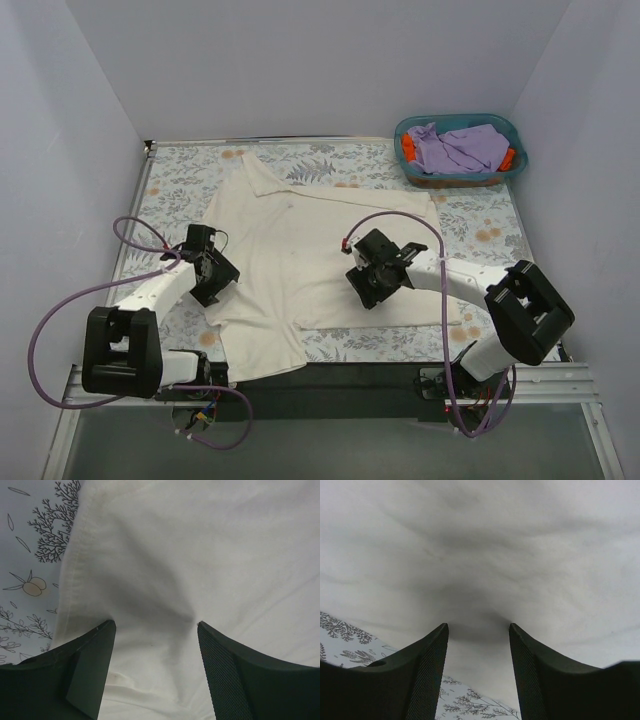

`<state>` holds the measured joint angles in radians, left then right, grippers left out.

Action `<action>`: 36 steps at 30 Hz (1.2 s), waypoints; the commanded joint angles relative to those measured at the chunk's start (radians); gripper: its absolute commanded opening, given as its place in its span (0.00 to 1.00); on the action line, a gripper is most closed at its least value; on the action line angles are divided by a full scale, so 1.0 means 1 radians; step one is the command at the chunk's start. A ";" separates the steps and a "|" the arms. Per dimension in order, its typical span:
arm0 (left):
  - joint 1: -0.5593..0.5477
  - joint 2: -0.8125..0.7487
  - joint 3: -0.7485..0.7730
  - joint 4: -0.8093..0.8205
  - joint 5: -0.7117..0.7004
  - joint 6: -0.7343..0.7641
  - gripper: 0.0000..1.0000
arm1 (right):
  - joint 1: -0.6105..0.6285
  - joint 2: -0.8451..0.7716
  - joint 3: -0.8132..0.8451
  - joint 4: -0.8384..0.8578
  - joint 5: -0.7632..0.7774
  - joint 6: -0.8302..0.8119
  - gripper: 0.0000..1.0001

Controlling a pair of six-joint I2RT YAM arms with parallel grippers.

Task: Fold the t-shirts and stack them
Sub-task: Flatten the tshirt out

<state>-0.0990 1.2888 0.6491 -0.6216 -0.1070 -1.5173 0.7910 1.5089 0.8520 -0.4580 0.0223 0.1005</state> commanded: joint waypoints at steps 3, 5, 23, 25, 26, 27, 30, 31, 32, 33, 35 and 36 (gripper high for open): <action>0.018 -0.008 -0.057 0.007 -0.039 -0.087 0.62 | -0.010 -0.033 -0.074 0.024 0.011 0.093 0.50; 0.028 -0.048 -0.081 0.002 -0.042 -0.136 0.61 | -0.010 -0.036 -0.123 0.047 -0.013 0.116 0.51; 0.050 -0.303 0.085 -0.202 -0.126 -0.215 0.61 | -0.036 -0.283 -0.167 -0.016 -0.036 0.177 0.57; 0.050 -0.225 0.153 -0.163 -0.120 -0.132 0.62 | -0.076 -0.291 -0.102 -0.022 -0.027 0.171 0.62; 0.050 -0.194 0.214 -0.147 -0.112 -0.104 0.63 | -0.093 -0.289 -0.079 -0.028 0.000 0.169 0.64; 0.050 -0.156 0.251 -0.136 -0.100 -0.083 0.63 | -0.110 -0.280 -0.056 -0.031 0.002 0.168 0.64; 0.050 -0.022 0.375 -0.073 -0.065 -0.009 0.63 | -0.177 -0.253 0.027 -0.036 -0.007 0.157 0.64; 0.050 0.010 0.401 -0.032 -0.063 0.009 0.63 | -0.211 -0.245 0.048 -0.033 -0.008 0.159 0.63; 0.050 0.085 0.434 -0.011 -0.066 0.041 0.63 | -0.225 -0.234 0.083 -0.034 -0.010 0.160 0.62; 0.050 0.122 0.493 0.011 -0.068 0.063 0.63 | -0.240 -0.207 0.105 -0.031 -0.010 0.160 0.61; 0.050 0.264 0.570 0.057 -0.079 0.121 0.63 | -0.289 -0.176 0.165 -0.028 -0.005 0.168 0.59; 0.050 0.321 0.613 0.059 -0.086 0.138 0.63 | -0.308 -0.146 0.183 -0.021 -0.004 0.183 0.56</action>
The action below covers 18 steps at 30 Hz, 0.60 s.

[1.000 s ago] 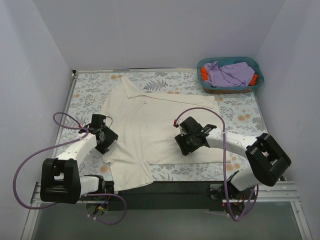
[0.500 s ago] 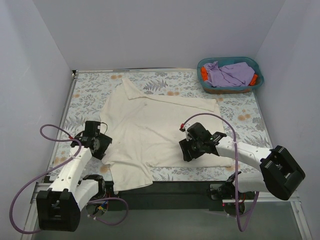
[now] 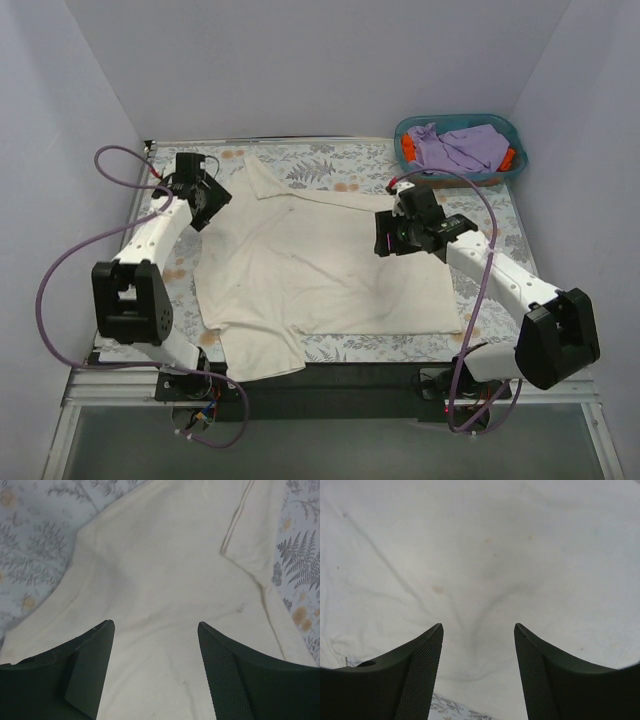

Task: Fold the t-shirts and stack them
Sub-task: Flatten the tshirt out

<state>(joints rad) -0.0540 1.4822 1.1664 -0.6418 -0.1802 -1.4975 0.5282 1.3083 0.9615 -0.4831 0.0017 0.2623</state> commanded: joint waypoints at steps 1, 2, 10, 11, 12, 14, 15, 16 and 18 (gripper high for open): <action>0.005 0.179 0.196 0.064 -0.025 0.129 0.63 | -0.086 0.072 0.095 0.003 0.008 0.029 0.55; 0.008 0.228 0.247 0.050 -0.030 0.137 0.62 | -0.105 0.087 0.121 0.003 0.006 0.034 0.52; 0.016 0.628 0.677 -0.054 0.010 0.204 0.57 | -0.263 0.212 0.301 0.021 0.100 0.028 0.45; 0.016 0.648 0.728 -0.067 0.024 0.206 0.57 | -0.266 0.230 0.312 0.024 0.098 0.028 0.45; 0.016 0.667 0.743 -0.073 0.051 0.204 0.57 | -0.269 0.238 0.318 0.029 0.095 0.028 0.44; 0.016 0.684 0.740 -0.061 0.117 0.191 0.57 | -0.270 0.258 0.315 0.055 0.089 0.034 0.44; 0.016 0.685 0.734 -0.053 0.130 0.187 0.57 | -0.273 0.261 0.307 0.067 0.078 0.038 0.44; 0.016 0.687 0.730 -0.039 0.143 0.175 0.57 | -0.284 0.270 0.292 0.078 0.073 0.041 0.44; 0.016 0.691 0.722 -0.029 0.154 0.160 0.57 | -0.298 0.290 0.286 0.103 0.054 0.049 0.43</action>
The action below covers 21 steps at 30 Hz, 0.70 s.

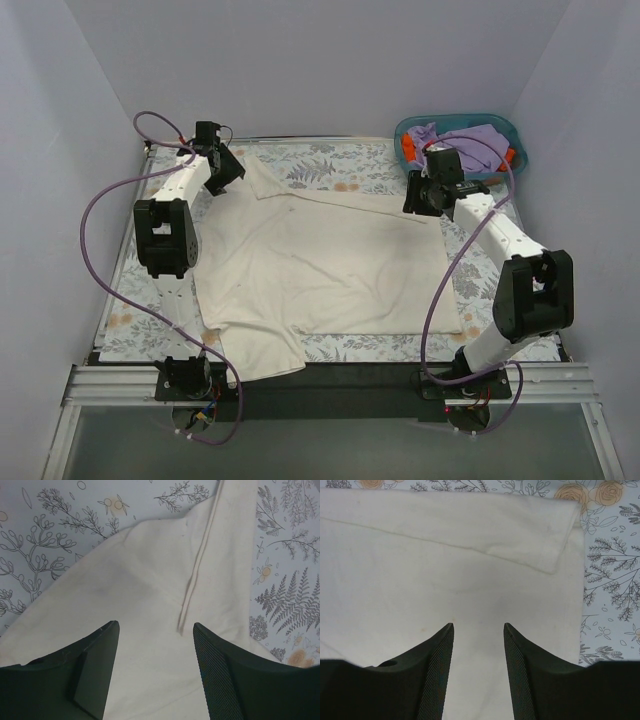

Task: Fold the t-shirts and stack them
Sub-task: Flatten the tshirt out

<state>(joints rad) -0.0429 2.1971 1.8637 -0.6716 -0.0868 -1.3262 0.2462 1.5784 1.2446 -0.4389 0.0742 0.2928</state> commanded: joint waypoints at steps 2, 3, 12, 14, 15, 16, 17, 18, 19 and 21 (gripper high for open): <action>0.005 -0.011 0.022 0.021 0.074 -0.027 0.57 | -0.044 0.038 0.003 0.069 -0.025 0.019 0.43; 0.005 -0.002 0.023 0.026 0.079 -0.030 0.57 | -0.053 0.045 0.004 0.078 -0.045 0.019 0.43; 0.015 0.027 -0.044 0.004 0.036 -0.033 0.57 | -0.090 0.124 -0.028 0.115 -0.122 0.046 0.42; 0.026 0.012 -0.107 0.018 0.044 -0.034 0.57 | -0.090 0.137 -0.048 0.115 -0.120 0.049 0.42; 0.029 0.000 -0.132 0.024 0.045 -0.036 0.57 | -0.090 0.141 -0.063 0.115 -0.116 0.048 0.42; 0.034 -0.017 -0.150 0.032 0.047 -0.034 0.57 | -0.093 0.146 -0.073 0.114 -0.116 0.048 0.42; 0.035 -0.028 -0.187 0.033 0.045 -0.033 0.57 | -0.096 0.158 -0.080 0.115 -0.117 0.048 0.43; 0.037 -0.039 -0.205 0.035 0.042 -0.031 0.57 | -0.099 0.164 -0.091 0.114 -0.119 0.046 0.43; 0.040 -0.060 -0.224 0.037 0.041 -0.025 0.57 | -0.099 0.172 -0.096 0.114 -0.120 0.046 0.43; 0.040 -0.083 -0.296 0.046 0.036 -0.022 0.57 | -0.100 0.193 -0.109 0.108 -0.123 0.045 0.44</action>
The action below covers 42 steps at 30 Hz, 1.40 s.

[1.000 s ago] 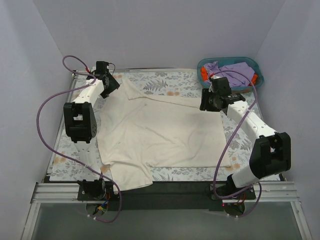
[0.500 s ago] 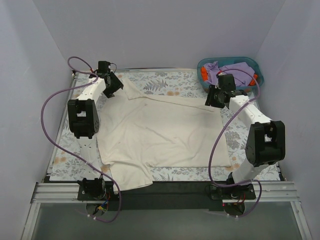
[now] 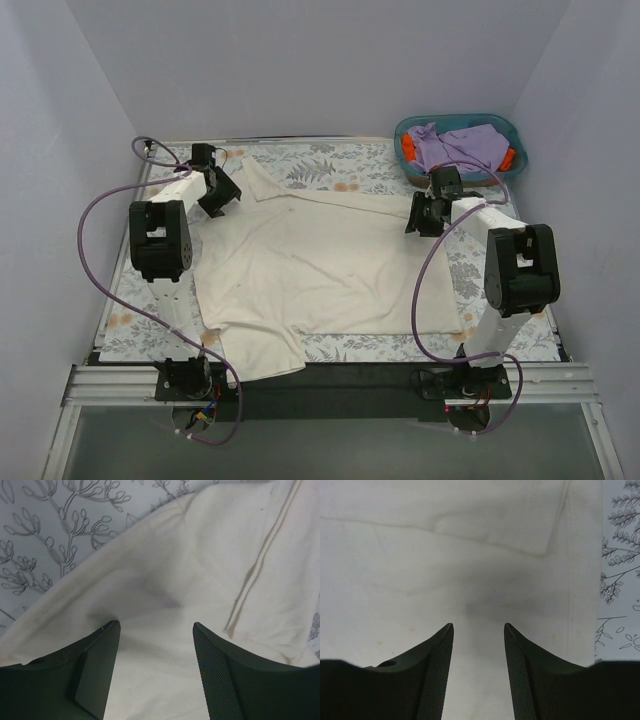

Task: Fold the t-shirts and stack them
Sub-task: Flatten the tshirt out

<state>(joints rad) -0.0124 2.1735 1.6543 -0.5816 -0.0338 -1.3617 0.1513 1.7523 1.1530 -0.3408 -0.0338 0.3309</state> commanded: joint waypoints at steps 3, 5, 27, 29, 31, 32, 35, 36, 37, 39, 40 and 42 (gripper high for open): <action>0.009 -0.116 -0.203 -0.027 -0.021 0.015 0.57 | -0.006 0.045 -0.044 -0.013 -0.023 0.007 0.45; 0.041 -0.154 -0.247 -0.017 -0.025 0.016 0.57 | -0.007 0.055 -0.070 -0.023 -0.018 0.013 0.46; 0.106 -0.523 -0.486 -0.086 -0.020 0.001 0.61 | -0.006 -0.165 -0.093 -0.248 -0.066 -0.016 0.48; 0.109 -0.468 -0.429 -0.072 -0.018 -0.010 0.62 | -0.007 -0.149 -0.037 -0.239 -0.063 -0.023 0.47; 0.112 -0.420 -0.329 -0.057 -0.020 -0.013 0.62 | -0.006 -0.129 -0.012 -0.230 -0.066 -0.026 0.48; 0.111 -0.394 -0.296 -0.054 -0.018 -0.016 0.62 | -0.006 -0.123 0.002 -0.228 -0.071 -0.026 0.47; 0.111 -0.285 -0.154 -0.054 0.003 -0.014 0.62 | -0.006 -0.114 0.005 -0.213 -0.089 -0.020 0.47; 0.112 -0.233 -0.122 -0.047 0.024 -0.005 0.62 | -0.006 -0.114 0.001 -0.208 -0.094 -0.018 0.47; 0.112 -0.212 -0.067 -0.047 0.029 -0.002 0.62 | -0.006 -0.114 -0.002 -0.202 -0.095 -0.016 0.47; 0.109 -0.169 -0.019 -0.043 0.032 0.004 0.61 | -0.006 -0.116 -0.004 -0.198 -0.100 -0.015 0.47; 0.111 -0.131 -0.002 -0.043 0.032 0.010 0.61 | -0.006 -0.116 -0.006 -0.198 -0.101 -0.016 0.47; 0.112 -0.098 0.044 -0.041 0.074 0.019 0.61 | -0.006 -0.114 -0.003 -0.195 -0.104 -0.018 0.47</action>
<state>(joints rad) 0.0944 2.0598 1.6386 -0.6136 -0.0078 -1.3632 0.1459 1.6371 1.1378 -0.5465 -0.1181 0.3180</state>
